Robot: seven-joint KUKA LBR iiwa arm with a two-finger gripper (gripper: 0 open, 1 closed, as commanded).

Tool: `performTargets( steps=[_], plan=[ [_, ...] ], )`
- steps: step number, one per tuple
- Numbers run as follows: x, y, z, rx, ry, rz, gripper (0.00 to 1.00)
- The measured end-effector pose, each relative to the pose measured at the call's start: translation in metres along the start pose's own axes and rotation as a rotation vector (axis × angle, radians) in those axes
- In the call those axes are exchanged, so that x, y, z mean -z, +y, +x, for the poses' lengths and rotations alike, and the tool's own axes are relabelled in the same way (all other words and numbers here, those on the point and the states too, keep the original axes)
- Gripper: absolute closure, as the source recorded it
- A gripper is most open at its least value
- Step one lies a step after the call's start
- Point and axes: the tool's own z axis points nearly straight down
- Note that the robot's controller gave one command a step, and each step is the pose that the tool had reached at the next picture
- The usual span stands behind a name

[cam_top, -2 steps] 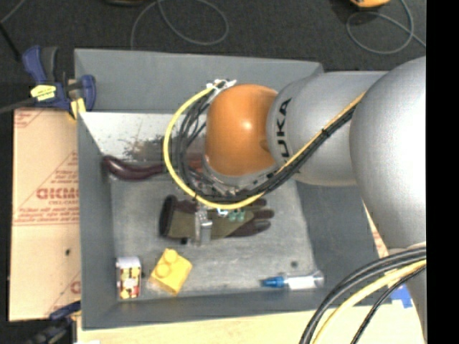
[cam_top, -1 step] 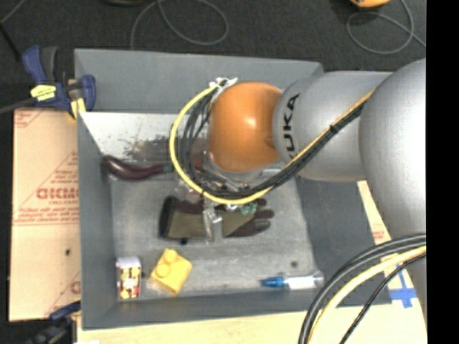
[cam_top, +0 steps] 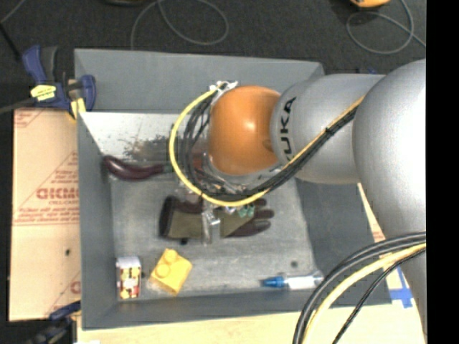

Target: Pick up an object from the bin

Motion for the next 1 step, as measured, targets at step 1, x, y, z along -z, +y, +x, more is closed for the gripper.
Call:
performTargets(
  steps=[1],
  plan=[
    [-0.0119,-0.0036,-0.0023,0.063,0.000,0.002,0.00]
  ],
)
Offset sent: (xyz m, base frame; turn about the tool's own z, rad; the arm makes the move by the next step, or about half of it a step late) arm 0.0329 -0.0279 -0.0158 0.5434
